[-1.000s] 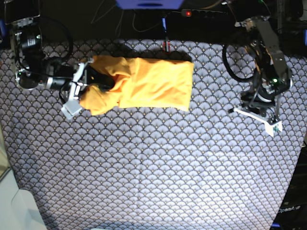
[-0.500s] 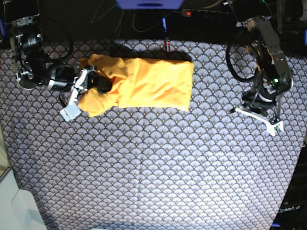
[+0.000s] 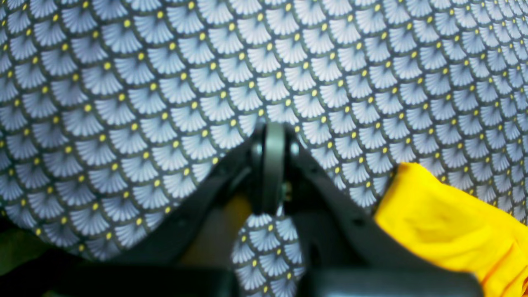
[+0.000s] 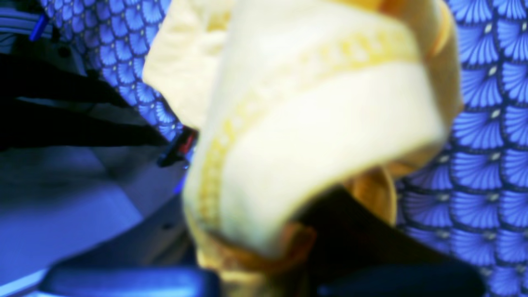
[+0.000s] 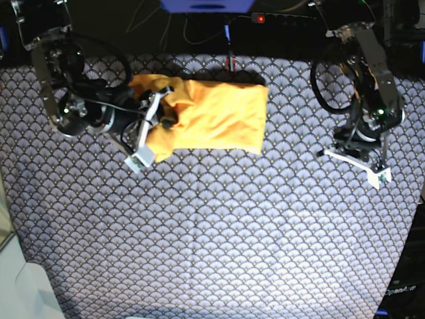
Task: Fold the T-shirt properly
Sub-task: 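Fold the held end over the shirt bundle with the right gripper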
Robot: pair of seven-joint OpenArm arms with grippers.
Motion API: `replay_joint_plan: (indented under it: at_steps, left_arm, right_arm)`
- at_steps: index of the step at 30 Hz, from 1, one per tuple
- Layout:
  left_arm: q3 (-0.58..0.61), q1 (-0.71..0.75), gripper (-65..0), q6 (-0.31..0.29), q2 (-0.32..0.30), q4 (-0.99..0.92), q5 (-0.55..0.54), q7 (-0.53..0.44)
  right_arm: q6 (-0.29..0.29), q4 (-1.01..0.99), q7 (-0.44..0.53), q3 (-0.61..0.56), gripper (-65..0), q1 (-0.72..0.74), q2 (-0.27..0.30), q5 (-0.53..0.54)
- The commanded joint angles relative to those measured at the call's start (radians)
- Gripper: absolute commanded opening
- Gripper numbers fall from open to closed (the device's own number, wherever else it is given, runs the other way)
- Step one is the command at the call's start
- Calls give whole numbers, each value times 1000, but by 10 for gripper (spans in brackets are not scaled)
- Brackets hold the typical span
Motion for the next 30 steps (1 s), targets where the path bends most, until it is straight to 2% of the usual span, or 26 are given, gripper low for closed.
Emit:
replay_joint_plan:
  at_steps: [1, 4, 11, 18, 24, 30]
  left_arm:
    - [1, -8, -650, -2, -7, 18, -3, -16]
    - [-4, -8, -650, -2, -8, 15, -3, -16]
    - [-5, -8, -650, -2, -10, 15, -2, -13]
    - [-9, -10, -650, -2, -17, 15, 4, -8]
    - [-25, -6, -650, -2, -77, 18, -2, -7]
    - [-59, -6, -650, -2, -79, 17, -2, -7]
  right_arm:
    - [-25, 14, 6, 4, -650, 13, -13, -15]
    - [-117, 15, 3, 3, -650, 24, -41, -75]
    - [-120, 21, 1, -26, -650, 50, -73, -81]
    - [-123, 17, -42, -143, -650, 139, -84, -89]
    - [-123, 20, -75, -217, -650, 149, -145, -291]
    - [-123, 21, -149, -343, -650, 177, -240, -558]
